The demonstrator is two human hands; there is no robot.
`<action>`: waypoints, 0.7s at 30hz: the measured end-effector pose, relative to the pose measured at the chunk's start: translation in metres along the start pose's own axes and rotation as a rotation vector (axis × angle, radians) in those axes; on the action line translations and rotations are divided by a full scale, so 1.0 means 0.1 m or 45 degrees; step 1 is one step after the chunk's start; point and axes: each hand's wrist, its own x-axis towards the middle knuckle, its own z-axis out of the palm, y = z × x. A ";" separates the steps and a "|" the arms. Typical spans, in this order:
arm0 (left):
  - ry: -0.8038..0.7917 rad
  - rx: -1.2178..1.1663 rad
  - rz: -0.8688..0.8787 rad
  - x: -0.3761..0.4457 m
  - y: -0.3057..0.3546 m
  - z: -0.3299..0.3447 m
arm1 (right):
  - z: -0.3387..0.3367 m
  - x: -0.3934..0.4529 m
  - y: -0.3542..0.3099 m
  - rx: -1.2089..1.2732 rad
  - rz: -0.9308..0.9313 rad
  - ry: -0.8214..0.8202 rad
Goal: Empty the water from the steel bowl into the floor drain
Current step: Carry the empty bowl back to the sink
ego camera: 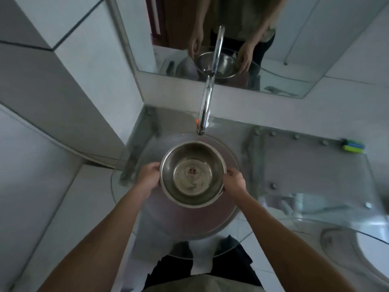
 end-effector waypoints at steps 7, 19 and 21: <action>-0.059 0.163 -0.086 0.44 -0.27 0.10 | 0.25 0.15 0.14 -0.177 0.063 0.034; -0.087 0.497 -0.078 1.23 -0.89 0.19 | 0.59 0.48 0.34 -0.179 0.095 0.120; -0.122 0.516 -0.041 1.26 -0.88 0.22 | 0.58 0.51 0.33 -0.196 0.092 0.121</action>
